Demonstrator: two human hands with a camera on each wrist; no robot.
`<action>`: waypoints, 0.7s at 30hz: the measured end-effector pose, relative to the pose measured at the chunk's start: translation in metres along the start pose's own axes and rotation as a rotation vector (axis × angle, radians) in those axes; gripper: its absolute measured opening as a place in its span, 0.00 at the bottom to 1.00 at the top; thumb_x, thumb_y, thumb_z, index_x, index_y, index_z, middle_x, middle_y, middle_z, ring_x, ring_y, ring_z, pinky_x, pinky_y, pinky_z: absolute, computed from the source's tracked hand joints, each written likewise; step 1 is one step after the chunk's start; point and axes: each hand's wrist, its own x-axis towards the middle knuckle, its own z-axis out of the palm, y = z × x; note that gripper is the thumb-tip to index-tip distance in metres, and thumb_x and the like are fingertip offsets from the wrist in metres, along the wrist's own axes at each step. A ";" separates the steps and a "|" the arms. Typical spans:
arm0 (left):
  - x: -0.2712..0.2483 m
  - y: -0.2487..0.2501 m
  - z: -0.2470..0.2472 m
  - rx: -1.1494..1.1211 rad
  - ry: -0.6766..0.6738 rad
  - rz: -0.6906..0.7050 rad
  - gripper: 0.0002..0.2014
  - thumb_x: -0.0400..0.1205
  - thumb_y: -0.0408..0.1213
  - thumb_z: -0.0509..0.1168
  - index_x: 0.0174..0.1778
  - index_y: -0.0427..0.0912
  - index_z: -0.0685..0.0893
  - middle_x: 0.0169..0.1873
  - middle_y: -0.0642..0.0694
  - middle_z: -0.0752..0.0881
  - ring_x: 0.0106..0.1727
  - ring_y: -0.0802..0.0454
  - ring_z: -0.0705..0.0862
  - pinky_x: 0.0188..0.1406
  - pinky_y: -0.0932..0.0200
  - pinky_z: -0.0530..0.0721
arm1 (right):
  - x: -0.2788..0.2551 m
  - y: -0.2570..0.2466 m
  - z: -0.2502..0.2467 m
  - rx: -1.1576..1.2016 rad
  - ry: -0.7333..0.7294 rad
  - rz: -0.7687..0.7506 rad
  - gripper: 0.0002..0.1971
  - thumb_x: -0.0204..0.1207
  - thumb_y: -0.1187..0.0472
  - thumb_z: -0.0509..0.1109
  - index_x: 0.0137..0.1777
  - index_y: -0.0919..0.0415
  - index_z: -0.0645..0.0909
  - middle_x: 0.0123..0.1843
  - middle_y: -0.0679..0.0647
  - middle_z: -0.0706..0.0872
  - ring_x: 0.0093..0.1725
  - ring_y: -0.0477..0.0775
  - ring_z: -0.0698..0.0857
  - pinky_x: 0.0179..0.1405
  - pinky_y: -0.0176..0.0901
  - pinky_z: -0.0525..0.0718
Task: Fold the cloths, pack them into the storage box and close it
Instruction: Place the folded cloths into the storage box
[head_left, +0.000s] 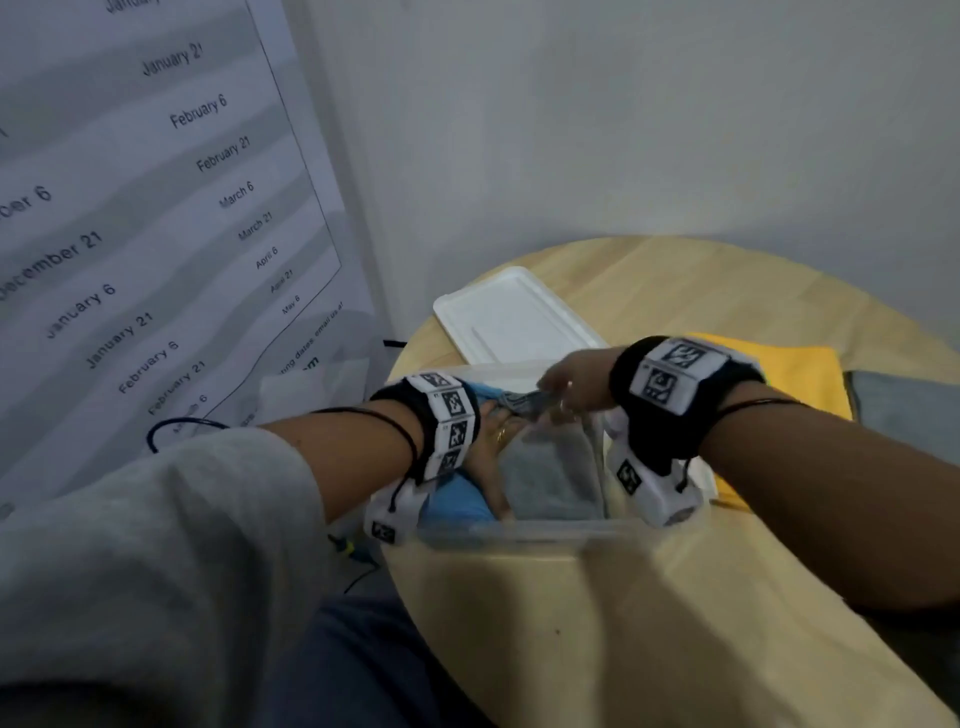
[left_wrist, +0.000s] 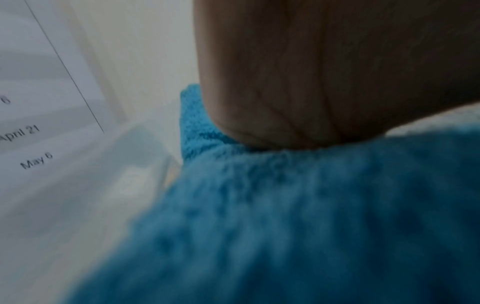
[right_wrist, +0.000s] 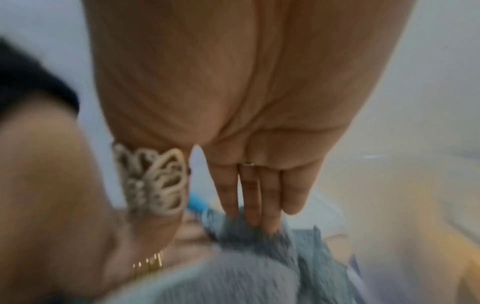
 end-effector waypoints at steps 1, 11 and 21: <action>-0.005 -0.002 -0.004 -0.154 0.010 0.025 0.56 0.67 0.64 0.72 0.83 0.49 0.45 0.83 0.47 0.49 0.83 0.45 0.50 0.80 0.43 0.50 | -0.018 0.006 -0.007 0.112 0.121 0.020 0.26 0.81 0.51 0.64 0.76 0.59 0.69 0.73 0.55 0.76 0.69 0.55 0.76 0.65 0.40 0.71; -0.043 0.099 -0.011 -0.483 0.569 0.042 0.31 0.79 0.62 0.59 0.65 0.38 0.78 0.64 0.40 0.79 0.62 0.42 0.79 0.57 0.53 0.75 | -0.128 0.115 0.090 0.656 0.826 0.424 0.08 0.80 0.65 0.64 0.54 0.66 0.84 0.51 0.63 0.88 0.51 0.62 0.85 0.50 0.47 0.80; 0.004 0.176 0.023 -0.189 0.775 -0.123 0.25 0.85 0.58 0.50 0.61 0.40 0.78 0.56 0.41 0.85 0.57 0.42 0.84 0.46 0.53 0.79 | -0.126 0.213 0.160 0.203 0.490 0.857 0.16 0.74 0.63 0.66 0.61 0.67 0.79 0.68 0.67 0.74 0.68 0.67 0.72 0.64 0.55 0.77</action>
